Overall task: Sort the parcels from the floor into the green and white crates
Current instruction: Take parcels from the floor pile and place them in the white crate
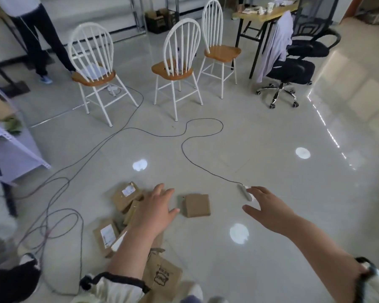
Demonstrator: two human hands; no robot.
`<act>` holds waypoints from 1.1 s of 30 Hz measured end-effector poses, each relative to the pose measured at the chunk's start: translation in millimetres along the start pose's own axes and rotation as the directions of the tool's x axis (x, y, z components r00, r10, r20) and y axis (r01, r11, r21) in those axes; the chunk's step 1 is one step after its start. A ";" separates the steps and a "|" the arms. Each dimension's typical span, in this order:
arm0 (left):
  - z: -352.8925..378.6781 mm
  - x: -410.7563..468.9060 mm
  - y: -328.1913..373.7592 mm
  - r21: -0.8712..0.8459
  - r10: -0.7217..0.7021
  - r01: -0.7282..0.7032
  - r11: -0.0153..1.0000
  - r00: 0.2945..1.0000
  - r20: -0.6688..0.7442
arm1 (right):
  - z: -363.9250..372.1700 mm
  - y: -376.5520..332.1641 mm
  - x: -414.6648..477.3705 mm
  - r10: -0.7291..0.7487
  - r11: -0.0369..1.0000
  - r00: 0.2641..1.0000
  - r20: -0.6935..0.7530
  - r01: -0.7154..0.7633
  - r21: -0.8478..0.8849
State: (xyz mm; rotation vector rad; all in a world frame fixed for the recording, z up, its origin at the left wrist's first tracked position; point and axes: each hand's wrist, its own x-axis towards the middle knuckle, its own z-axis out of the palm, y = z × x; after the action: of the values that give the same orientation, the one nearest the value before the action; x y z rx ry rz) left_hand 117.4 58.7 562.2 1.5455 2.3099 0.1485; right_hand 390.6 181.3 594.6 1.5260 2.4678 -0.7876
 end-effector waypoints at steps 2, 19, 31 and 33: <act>7.1 23.4 -3.9 0.002 -0.013 0.013 1.000 0.999 0.033 | 2.5 -0.7 26.1 -0.001 1.000 1.000 0.016 0.000 0.014; 243.4 231.5 -52.5 -0.293 -0.096 0.183 0.938 0.953 0.288 | 177.9 110.2 247.1 0.230 0.922 0.972 0.056 -0.236 0.307; 567.6 415.2 -160.0 -0.242 -0.171 0.254 0.936 0.932 0.319 | 458.3 206.9 529.8 0.140 0.947 0.979 0.146 -0.175 0.269; 601.7 427.9 -173.0 -0.275 -0.183 0.277 0.921 0.929 0.321 | 494.2 210.9 553.6 0.165 0.939 0.964 0.206 -0.218 0.266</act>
State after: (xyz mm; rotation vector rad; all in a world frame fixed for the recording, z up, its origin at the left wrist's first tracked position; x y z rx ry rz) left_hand 30.7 314.2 -146.6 1.0489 2.0933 0.2050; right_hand 232.2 449.5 -111.2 1.6703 2.1059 -1.2300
